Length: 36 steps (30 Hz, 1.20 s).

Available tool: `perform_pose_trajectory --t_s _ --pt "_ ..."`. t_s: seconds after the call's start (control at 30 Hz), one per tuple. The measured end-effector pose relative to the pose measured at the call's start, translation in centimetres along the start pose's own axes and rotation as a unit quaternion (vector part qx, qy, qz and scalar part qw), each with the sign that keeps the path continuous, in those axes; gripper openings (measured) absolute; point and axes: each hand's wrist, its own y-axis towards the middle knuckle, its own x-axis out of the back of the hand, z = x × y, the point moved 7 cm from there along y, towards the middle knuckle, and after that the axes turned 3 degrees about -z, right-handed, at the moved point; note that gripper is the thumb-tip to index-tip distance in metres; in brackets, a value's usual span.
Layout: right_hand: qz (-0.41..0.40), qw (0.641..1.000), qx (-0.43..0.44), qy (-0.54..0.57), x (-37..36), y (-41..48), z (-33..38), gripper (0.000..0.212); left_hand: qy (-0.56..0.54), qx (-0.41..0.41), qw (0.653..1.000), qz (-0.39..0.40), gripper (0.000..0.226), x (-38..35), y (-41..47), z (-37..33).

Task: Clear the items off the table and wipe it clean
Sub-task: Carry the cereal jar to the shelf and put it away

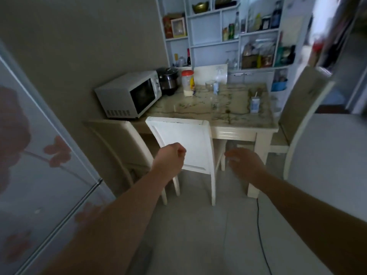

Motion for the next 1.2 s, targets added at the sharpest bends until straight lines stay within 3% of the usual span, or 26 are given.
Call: perform_pose_trajectory --t_s 0.3,0.77,1.2 --pt "-0.042 0.997 -0.05 -0.03 9.8 6.7 -10.3 0.033 0.008 -0.132 0.984 0.123 0.02 -10.8 7.0 -15.3" --pt "-0.123 0.984 -0.128 -0.013 19.3 14.0 -20.6 0.027 -0.095 -0.17 0.971 0.138 0.018 -20.1 16.6 -27.4" --pt "-0.176 0.968 -0.174 -0.047 26.1 29.1 -26.4 0.028 -0.169 -0.244 0.942 0.159 0.02 -27.7 33.8 -37.4"
